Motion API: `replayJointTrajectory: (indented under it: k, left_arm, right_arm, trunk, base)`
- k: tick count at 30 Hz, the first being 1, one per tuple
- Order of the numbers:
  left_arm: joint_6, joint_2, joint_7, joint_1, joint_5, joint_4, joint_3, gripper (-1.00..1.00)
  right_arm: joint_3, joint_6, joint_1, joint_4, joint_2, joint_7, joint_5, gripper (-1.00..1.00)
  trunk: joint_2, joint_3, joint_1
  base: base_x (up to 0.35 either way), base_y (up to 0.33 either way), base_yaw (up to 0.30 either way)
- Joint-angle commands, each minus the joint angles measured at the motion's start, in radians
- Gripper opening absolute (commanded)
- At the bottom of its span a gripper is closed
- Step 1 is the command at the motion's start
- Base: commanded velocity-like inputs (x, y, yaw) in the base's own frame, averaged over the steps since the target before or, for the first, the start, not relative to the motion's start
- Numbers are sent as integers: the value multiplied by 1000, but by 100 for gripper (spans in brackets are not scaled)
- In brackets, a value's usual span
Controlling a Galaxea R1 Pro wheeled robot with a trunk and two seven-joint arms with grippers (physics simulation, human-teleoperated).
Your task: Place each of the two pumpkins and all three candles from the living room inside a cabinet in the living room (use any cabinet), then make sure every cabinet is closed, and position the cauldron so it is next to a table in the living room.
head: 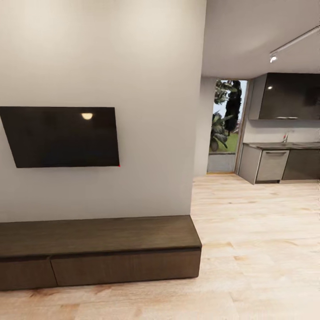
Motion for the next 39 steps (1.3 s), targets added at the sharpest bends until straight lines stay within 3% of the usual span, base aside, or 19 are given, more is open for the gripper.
replayJointTrajectory:
  k: [1, 17, 28, 39]
  left_arm:
    - [-2, 0, 4, 0, 6, -1, -9, 100]
    - [-2, 0, 4, 16, 6, -1, -9, 100]
    - [-3, -1, 4, 30, 6, -1, -9, 100]
    - [-3, -5, 4, 31, 5, -1, -9, 100]
  right_arm:
    - [7, -4, -1, 0, 0, -3, -11, 100]
    - [8, 1, -1, 22, 1, -3, -10, 100]
    - [10, 7, -1, 27, 4, -3, -10, 100]
    - [10, 8, -1, 27, 5, -1, -10, 100]
  trunk:
    - [6, 0, -4]
    - [118, 24, -65]
    - [195, 41, -107]
    - [272, 57, -150]
  base:
    - [-2, 0, -90]
    - [-10, 0, -89]
    - [-239, 0, -53]
    - [-43, 0, -2]
